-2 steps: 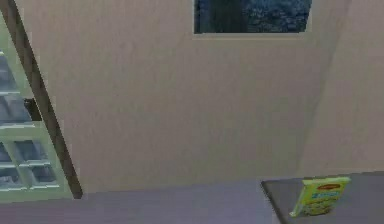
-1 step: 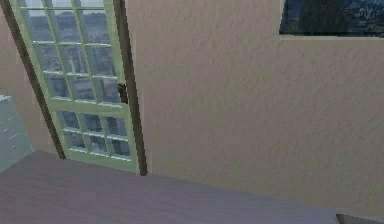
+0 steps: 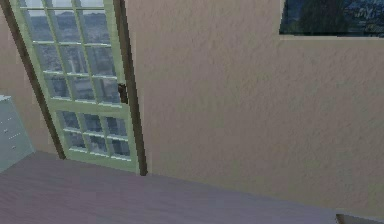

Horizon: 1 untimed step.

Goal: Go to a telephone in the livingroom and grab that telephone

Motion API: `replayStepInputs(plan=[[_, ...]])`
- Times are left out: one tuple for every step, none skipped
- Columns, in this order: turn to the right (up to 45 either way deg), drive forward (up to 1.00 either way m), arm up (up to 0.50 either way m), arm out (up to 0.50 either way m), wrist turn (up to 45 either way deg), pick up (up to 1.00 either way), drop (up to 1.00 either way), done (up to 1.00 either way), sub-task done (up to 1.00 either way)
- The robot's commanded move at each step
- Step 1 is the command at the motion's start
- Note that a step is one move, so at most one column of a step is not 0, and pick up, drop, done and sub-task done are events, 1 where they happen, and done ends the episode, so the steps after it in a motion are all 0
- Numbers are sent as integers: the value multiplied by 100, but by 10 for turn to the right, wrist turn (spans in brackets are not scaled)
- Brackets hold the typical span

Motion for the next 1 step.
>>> replayStepInputs(plan=[[0,0,38,0,0,0,0,0,0]])
